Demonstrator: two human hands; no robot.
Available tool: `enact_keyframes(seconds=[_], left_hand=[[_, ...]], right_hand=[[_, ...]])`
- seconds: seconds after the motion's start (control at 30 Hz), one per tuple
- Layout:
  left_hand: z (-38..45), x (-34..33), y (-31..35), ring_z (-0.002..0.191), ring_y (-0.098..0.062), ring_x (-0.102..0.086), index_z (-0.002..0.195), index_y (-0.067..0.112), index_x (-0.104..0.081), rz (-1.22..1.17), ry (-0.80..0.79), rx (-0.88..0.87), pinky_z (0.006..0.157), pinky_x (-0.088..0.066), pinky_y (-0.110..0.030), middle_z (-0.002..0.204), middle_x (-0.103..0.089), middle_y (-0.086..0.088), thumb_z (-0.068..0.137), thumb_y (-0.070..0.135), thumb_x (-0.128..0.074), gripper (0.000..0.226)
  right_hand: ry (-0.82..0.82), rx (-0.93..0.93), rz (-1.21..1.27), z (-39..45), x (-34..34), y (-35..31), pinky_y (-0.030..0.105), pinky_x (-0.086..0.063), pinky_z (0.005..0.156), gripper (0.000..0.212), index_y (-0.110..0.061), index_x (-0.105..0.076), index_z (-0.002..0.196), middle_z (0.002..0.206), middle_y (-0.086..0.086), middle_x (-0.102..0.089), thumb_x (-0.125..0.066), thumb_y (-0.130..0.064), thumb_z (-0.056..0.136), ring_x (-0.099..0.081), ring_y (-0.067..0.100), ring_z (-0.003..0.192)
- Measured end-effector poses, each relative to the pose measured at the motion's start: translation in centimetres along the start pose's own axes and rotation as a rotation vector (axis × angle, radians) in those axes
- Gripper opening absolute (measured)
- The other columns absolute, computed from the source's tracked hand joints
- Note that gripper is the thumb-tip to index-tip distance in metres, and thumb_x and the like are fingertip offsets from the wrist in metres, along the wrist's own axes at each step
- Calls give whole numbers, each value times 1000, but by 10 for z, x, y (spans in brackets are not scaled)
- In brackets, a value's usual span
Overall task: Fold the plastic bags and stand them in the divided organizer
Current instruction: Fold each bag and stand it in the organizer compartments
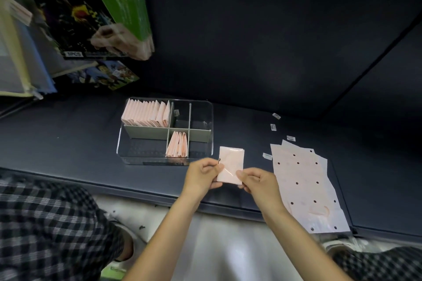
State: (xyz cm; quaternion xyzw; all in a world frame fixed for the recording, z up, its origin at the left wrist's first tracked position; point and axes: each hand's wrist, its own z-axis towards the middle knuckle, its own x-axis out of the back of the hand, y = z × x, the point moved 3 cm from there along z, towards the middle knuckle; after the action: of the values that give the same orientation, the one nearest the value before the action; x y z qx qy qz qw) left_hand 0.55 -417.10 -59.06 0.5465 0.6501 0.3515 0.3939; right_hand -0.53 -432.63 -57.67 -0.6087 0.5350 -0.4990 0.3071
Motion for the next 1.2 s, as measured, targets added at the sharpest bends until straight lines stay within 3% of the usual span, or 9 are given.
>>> enact_keyframes(seconds=[0.07,0.2,0.27,0.43,0.67,0.87,1.07,1.2], left_hand=[[11,10,5,59,-12,-61,79,18,-67,135,43,-89,54,-50,-22,67,-64,-1,90,13,-61,13],[36,46,13,92,-20,-55,96,25,-67,824,365,-285,73,-49,-33,95,-61,0,90,31,-59,12],[46,58,14,102,-23,-47,102,22,-64,902,464,-299,82,-45,-37,105,-56,-3,88,36,-61,20],[71,69,10,103,-22,-44,99,18,-57,1061,573,-288,88,-36,-34,106,-50,-3,82,47,-65,35],[82,81,3,98,-26,-44,89,17,-67,1152,626,-240,82,-36,-36,100,-53,-6,84,34,-61,19],[84,91,0,96,-28,-47,80,14,-70,1054,663,-193,82,-35,-36,96,-58,-7,82,26,-62,14],[81,91,1,94,-27,-48,78,14,-67,980,645,-234,80,-34,-34,93,-59,-7,81,22,-61,10],[81,89,1,95,-26,-47,79,15,-66,967,631,-248,82,-34,-34,94,-58,-6,81,23,-62,10]], right_hand=[[45,1,-17,8,-5,0,14,-45,55,12,-18,-70,72,56,-4,-65,-68,-17,84,-56,-1,48],[80,-8,-18,23,-15,1,17,-45,60,13,-20,-69,70,51,-7,-62,-70,-19,83,-54,-1,47],[71,-8,-24,28,-22,1,13,-44,56,13,-19,-69,70,49,-8,-62,-69,-18,83,-53,-2,46],[32,20,-45,42,-42,-6,7,-41,50,14,-17,-69,69,50,-11,-62,-70,-18,83,-52,-3,46],[18,41,-90,61,-80,-16,22,-44,63,16,-16,-67,67,54,-6,-59,-70,-18,83,-52,4,49],[16,162,-429,74,-109,-32,30,-51,73,13,-19,-67,70,64,-4,-65,-67,-22,82,-64,19,72],[16,239,-787,83,-133,-47,32,-51,68,13,-18,-65,73,81,5,-69,-56,-22,82,-63,29,82],[-25,290,-978,87,-149,-50,30,-44,61,14,-14,-66,81,87,10,-67,-52,-18,81,-62,34,84]])
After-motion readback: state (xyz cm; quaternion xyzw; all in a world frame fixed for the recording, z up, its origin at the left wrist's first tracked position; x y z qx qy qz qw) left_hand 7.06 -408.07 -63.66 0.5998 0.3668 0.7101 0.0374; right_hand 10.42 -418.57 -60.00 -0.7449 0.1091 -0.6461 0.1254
